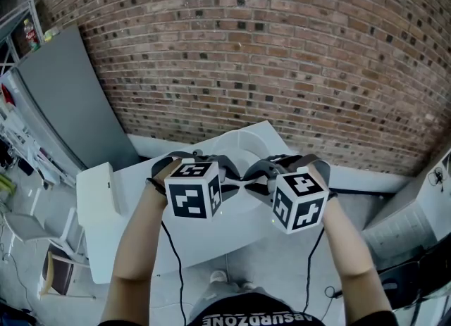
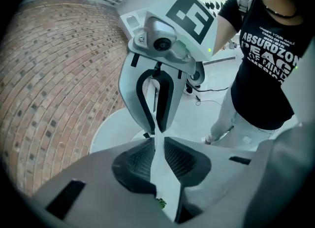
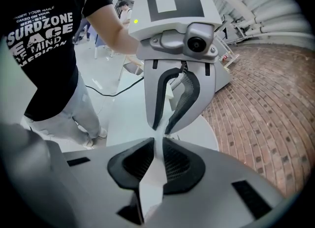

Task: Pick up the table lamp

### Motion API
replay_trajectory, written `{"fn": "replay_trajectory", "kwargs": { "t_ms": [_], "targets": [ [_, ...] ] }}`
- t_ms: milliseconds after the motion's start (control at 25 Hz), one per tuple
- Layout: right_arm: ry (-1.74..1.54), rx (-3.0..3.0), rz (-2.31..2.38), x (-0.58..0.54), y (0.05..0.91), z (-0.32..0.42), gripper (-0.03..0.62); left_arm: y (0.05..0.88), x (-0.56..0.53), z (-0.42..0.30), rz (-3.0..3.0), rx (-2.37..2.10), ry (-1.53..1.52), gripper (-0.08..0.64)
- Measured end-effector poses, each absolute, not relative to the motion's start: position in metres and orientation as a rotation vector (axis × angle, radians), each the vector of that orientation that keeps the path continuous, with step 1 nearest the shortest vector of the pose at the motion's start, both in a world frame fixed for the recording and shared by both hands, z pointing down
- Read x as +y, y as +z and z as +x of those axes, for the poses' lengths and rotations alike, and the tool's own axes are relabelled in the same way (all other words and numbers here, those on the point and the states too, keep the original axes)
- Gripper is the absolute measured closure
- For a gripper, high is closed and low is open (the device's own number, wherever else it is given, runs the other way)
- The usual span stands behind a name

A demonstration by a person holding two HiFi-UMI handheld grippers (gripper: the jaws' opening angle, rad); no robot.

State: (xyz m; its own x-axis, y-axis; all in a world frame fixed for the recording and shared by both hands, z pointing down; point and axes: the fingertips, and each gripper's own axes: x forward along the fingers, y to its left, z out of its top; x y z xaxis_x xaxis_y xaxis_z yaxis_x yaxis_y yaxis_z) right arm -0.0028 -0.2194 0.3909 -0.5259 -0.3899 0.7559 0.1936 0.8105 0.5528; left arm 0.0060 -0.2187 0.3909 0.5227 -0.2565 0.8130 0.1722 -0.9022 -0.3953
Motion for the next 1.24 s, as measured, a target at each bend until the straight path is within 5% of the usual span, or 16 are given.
{"fn": "replay_trajectory", "kwargs": {
  "t_ms": [1240],
  "targets": [
    [-0.798,-1.98,0.122,-0.196,0.376,-0.002,0.54,0.377,-0.195,0.007,-2.299,0.096,-1.384,0.5]
  ]
}}
